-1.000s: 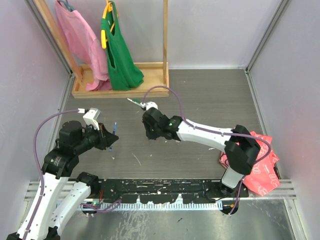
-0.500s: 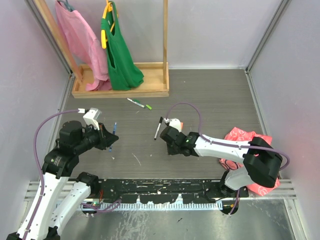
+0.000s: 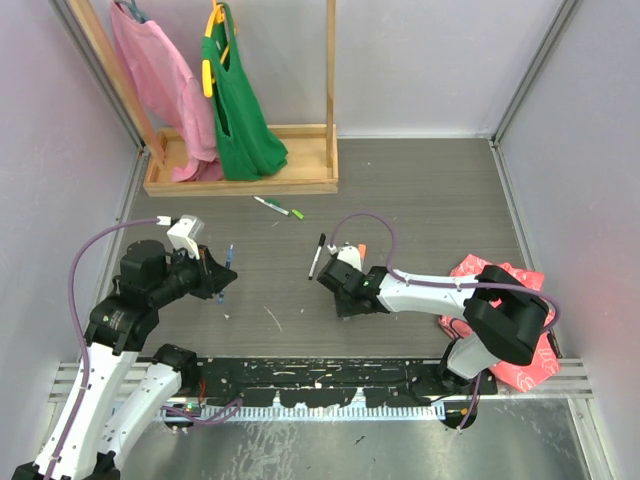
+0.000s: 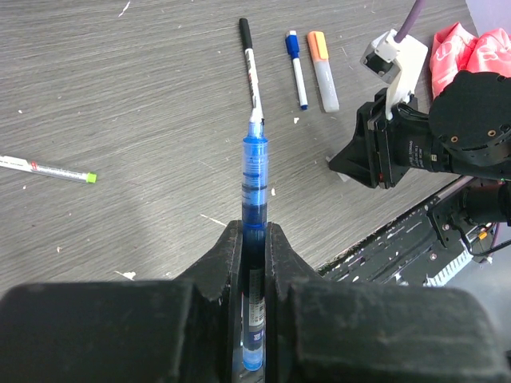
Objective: Insert the pens into the pen caps
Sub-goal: Place the pen cap at the center of the board.
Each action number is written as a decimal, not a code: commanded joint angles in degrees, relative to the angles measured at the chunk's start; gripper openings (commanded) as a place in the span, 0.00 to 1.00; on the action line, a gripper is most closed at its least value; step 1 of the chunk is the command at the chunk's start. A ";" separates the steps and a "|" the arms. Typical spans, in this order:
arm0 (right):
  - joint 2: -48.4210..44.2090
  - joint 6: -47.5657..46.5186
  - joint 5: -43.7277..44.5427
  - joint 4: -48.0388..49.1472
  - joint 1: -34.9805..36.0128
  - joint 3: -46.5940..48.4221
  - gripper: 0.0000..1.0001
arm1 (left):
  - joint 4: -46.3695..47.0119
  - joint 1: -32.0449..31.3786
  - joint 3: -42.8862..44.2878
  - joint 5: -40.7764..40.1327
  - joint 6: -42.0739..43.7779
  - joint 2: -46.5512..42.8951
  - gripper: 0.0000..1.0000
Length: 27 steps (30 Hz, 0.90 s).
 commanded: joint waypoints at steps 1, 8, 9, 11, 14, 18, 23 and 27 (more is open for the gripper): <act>0.31 0.54 -0.07 -0.32 0.05 -0.26 0.25 | 2.09 0.21 0.30 -0.30 1.06 0.01 0.00; 0.16 -0.47 -0.79 -2.03 0.03 -0.22 0.37 | 2.09 0.19 0.32 -0.40 1.04 -0.06 0.00; 0.09 -0.77 -1.07 -2.27 0.05 -0.15 0.38 | 2.09 0.21 0.24 -0.36 1.07 -0.08 0.00; 0.06 -1.19 -1.73 -2.96 0.12 0.05 0.39 | 2.09 0.21 0.19 -0.51 1.09 -0.23 0.00; -0.18 -1.83 -2.80 -3.89 0.33 0.27 0.39 | 2.08 0.20 0.18 -0.62 0.96 -0.25 0.00; 0.43 -2.60 -2.86 -5.95 1.29 1.00 0.37 | 2.09 0.20 0.21 -0.68 0.99 -0.16 0.00; 1.27 -2.78 -1.67 -8.99 2.74 2.13 0.36 | 2.09 0.19 0.23 -0.75 0.99 -0.17 0.00; 1.34 -2.82 -0.22 -9.19 3.11 2.07 0.30 | 2.09 0.18 0.21 -0.71 1.00 -0.25 0.00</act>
